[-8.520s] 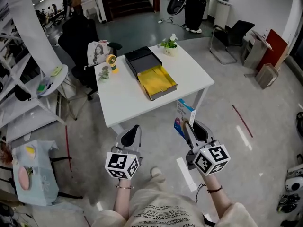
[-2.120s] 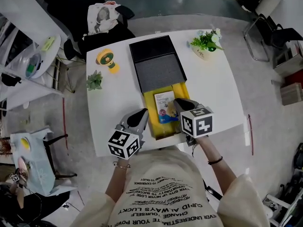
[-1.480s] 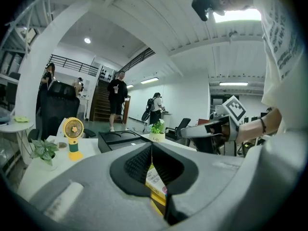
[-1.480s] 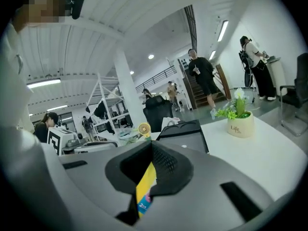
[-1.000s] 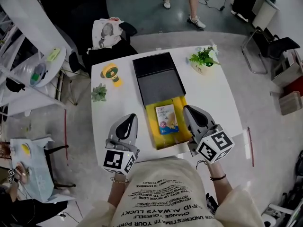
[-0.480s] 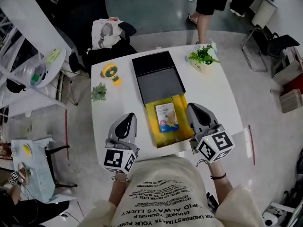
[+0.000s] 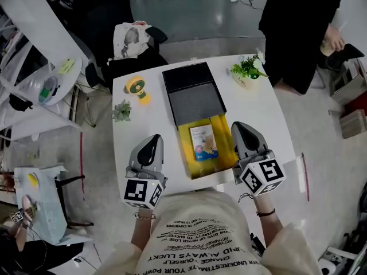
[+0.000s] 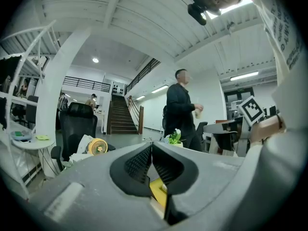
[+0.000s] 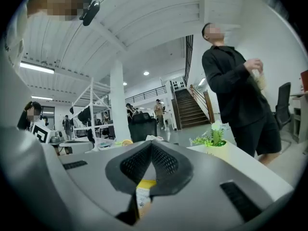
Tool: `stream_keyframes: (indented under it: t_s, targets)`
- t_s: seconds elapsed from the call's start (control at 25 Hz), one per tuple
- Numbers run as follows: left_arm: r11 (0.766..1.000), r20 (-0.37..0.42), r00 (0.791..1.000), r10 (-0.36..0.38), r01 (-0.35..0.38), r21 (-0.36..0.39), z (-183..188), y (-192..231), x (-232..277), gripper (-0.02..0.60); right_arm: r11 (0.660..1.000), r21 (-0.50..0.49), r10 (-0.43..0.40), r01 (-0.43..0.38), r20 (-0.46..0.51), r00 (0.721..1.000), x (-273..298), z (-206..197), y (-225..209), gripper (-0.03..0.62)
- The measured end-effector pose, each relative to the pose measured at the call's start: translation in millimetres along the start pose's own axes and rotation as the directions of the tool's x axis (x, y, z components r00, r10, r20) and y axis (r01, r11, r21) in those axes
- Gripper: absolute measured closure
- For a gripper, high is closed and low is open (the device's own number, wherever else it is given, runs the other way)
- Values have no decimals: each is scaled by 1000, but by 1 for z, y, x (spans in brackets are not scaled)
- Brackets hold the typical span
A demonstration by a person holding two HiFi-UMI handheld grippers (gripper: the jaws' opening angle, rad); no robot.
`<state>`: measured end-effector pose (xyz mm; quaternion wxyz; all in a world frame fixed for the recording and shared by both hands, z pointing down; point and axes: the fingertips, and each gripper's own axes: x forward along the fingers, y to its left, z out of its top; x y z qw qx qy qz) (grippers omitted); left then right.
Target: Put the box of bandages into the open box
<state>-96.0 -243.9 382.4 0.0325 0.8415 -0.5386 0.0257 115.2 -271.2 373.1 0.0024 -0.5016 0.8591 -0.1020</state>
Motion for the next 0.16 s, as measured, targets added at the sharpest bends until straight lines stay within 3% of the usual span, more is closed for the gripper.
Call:
stream_keyframes:
  t_s: [0.16]
  targets:
    - [1000, -2, 1000, -3, 3, 1, 1, 1, -1, 558, 1000, -9, -6, 6, -2, 1000, 2, 3, -1, 591]
